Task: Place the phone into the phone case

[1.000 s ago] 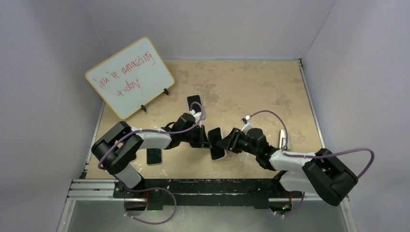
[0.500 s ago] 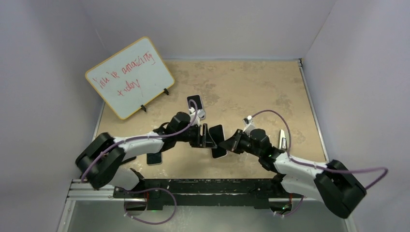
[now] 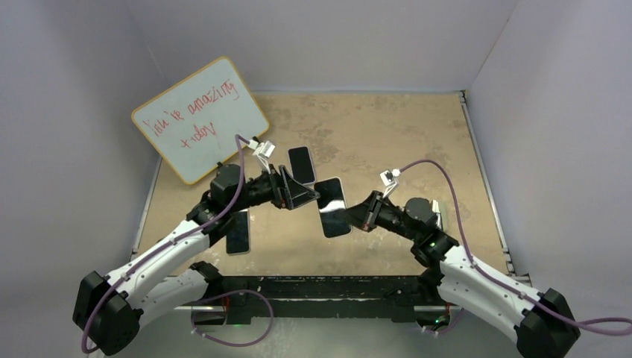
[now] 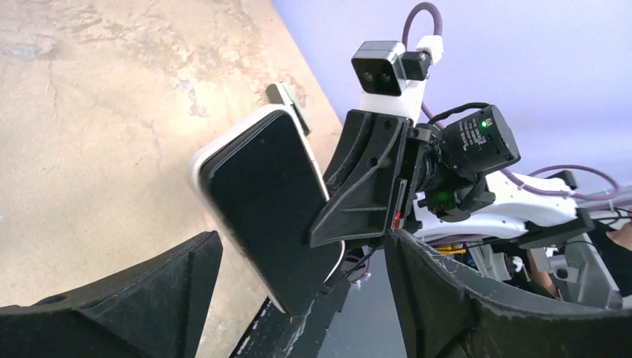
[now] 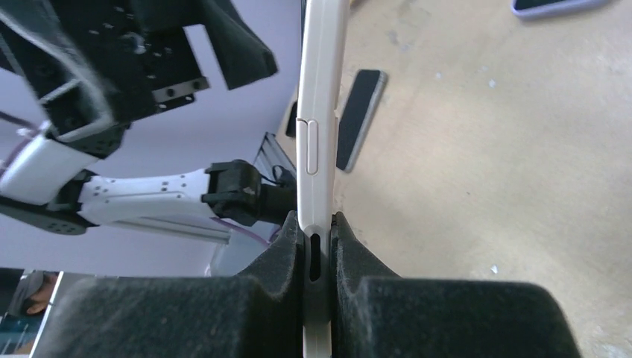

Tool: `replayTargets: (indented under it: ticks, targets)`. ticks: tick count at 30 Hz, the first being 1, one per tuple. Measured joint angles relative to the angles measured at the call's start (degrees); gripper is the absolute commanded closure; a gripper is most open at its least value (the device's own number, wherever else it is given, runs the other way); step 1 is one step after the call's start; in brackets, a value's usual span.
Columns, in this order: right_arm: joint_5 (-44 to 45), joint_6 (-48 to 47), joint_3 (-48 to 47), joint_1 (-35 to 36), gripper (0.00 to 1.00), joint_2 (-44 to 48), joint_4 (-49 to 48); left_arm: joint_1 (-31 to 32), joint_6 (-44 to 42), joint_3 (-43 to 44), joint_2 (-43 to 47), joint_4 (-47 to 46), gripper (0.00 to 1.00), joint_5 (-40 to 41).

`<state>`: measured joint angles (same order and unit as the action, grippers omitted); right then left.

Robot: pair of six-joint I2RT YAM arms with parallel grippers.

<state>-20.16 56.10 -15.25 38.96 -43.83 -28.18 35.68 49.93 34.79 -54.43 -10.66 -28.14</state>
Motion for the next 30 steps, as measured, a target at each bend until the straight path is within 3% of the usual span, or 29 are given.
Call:
replayTargets:
  ticks: [5, 11, 21, 27, 30]
  targets:
    - [0.00, -0.15, -2.38, 0.02, 1.00, 5.90, 2.32, -0.44, 0.00, 0.04, 2.12, -0.22, 0.12, -1.97]
    - [-3.98, 2.91, -2.54, 0.02, 1.00, 4.98, -2.54, -0.44, 0.48, -0.17, 1.95, -2.36, 0.10, -5.20]
    - [-12.66, 10.62, -2.29, 0.02, 1.00, 1.51, -18.29, -0.44, 10.71, -9.66, 0.44, -26.12, 0.12, -9.60]
    - [-15.80, 11.89, -2.32, 0.04, 1.00, 0.33, -19.76, -0.44, 14.53, -10.51, 0.15, -35.45, 0.22, -10.75]
    - [-16.20, 11.72, -2.32, 0.02, 1.00, 0.39, -18.56, -0.44, 15.47, -10.51, 0.28, -37.18, 0.38, -10.95]
